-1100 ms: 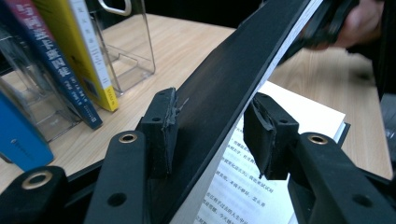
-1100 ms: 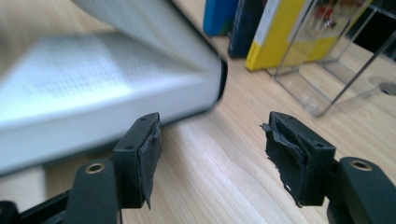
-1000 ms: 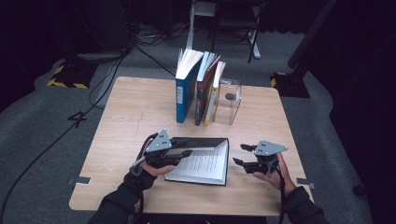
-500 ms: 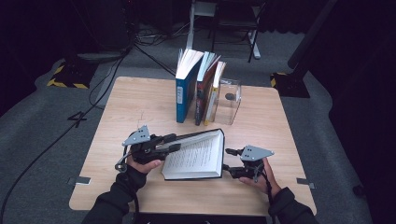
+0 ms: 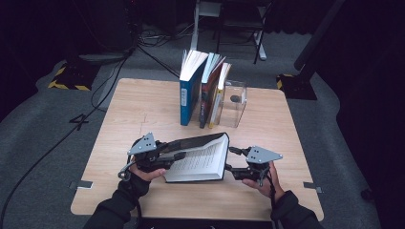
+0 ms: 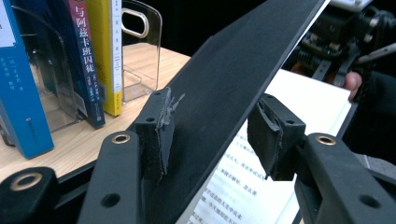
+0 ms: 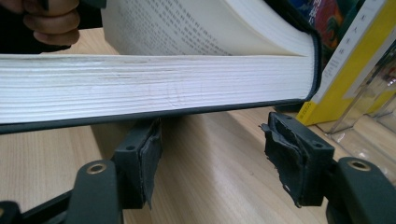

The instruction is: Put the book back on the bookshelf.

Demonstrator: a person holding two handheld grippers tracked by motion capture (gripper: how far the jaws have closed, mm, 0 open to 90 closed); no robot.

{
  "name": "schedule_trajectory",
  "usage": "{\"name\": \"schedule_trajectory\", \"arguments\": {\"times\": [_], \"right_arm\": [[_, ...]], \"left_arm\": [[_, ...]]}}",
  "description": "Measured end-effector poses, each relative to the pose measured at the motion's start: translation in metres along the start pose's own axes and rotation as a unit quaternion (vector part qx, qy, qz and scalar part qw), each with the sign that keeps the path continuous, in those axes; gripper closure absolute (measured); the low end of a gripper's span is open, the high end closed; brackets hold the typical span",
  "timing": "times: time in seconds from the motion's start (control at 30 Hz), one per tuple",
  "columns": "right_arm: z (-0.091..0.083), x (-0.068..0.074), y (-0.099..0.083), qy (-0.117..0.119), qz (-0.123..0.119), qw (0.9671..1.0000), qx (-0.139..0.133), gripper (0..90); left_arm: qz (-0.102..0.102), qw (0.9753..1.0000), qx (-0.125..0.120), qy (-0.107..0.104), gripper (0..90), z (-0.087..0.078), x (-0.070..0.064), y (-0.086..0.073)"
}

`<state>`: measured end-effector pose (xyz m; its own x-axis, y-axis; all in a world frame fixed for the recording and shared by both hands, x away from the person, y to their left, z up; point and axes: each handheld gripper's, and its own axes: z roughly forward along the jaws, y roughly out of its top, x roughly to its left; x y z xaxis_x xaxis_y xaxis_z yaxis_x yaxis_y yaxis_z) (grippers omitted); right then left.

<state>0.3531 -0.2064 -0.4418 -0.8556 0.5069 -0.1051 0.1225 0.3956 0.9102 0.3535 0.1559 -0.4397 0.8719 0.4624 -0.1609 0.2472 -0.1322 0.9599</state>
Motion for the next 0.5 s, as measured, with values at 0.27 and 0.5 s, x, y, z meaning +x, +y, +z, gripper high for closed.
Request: {"name": "schedule_trajectory", "arguments": {"times": [0.27, 0.5], "right_arm": [[0.005, 0.005, 0.017, -0.011, -0.001, 0.9998, -0.015, 39.6], [0.01, 0.01, 0.036, -0.011, -0.018, 0.9993, -0.029, 41.4]], "left_arm": [[0.023, 0.9995, 0.02, 0.011, 49.3, -0.006, -0.009, -0.007], [0.02, 0.9992, 0.03, 0.014, 47.4, -0.013, -0.013, -0.014]]}}
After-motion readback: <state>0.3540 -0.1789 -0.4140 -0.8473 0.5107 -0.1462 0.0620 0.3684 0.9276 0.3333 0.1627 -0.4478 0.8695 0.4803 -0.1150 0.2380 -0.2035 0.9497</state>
